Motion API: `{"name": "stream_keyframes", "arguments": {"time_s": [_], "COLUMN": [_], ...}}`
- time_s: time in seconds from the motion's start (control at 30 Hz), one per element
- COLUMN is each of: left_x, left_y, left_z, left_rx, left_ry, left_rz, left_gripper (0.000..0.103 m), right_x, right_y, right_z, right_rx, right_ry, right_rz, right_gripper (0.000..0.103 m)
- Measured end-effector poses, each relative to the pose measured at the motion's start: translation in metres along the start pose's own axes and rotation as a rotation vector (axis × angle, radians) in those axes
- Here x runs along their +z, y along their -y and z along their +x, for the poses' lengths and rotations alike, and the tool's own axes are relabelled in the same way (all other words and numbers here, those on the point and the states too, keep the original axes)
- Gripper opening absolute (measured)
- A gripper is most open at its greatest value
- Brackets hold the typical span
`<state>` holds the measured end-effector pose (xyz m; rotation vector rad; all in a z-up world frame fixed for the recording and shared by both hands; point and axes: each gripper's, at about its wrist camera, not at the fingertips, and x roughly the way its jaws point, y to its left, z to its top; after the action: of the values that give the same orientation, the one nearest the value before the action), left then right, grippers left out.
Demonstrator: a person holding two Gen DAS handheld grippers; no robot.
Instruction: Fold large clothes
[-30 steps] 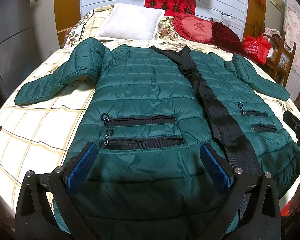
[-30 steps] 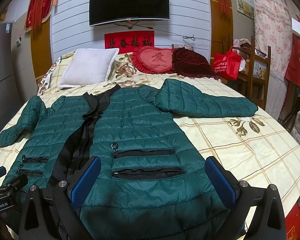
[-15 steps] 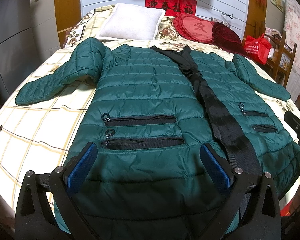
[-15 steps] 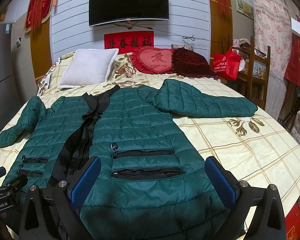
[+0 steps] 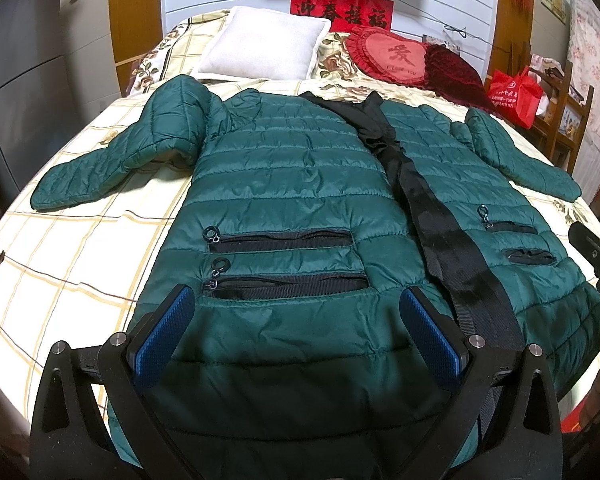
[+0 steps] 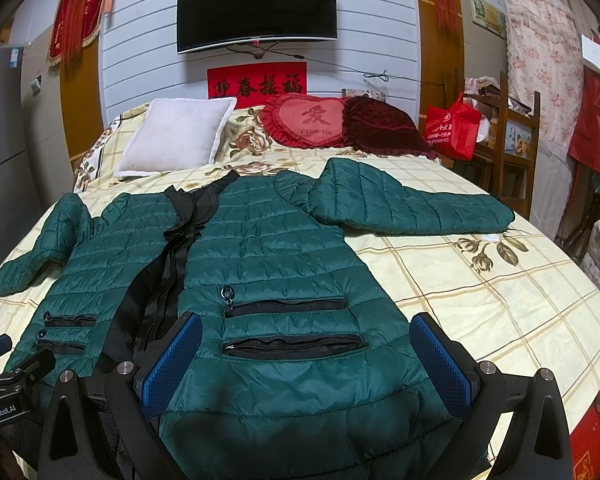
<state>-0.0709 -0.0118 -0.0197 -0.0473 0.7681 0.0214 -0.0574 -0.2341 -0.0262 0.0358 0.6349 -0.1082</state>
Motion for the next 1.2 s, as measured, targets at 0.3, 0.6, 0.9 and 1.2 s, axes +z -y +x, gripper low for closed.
{"name": "stream_keyframes", "arguments": {"time_s": [0.3,0.6,0.9,1.2], "left_x": [0.004,0.044,0.076,0.059], "left_y": [0.001,-0.023,-0.159,-0.345], "left_z": [-0.006,-0.033,-0.045,0.020], "left_rx": [0.005,0.048,0.058,0.166], "left_ry": [0.023,0.079,0.011,-0.093], "left_rz": [0.021,-0.013,-0.160,-0.556], "left_gripper": [0.103,0.103,0.103,0.103], "right_x": [0.001,0.004,0.002,-0.003], "right_y": [0.001,-0.002,-0.010,0.004], "right_z": [-0.001,0.000,-0.013,-0.023], "right_rx": [0.002,0.005,-0.003,0.014], "right_ry": [0.000,0.006,0.036,0.058], "right_rz": [0.010,0.022,-0.036,-0.039], "right_gripper": [0.103,0.103,0.103,0.103]}}
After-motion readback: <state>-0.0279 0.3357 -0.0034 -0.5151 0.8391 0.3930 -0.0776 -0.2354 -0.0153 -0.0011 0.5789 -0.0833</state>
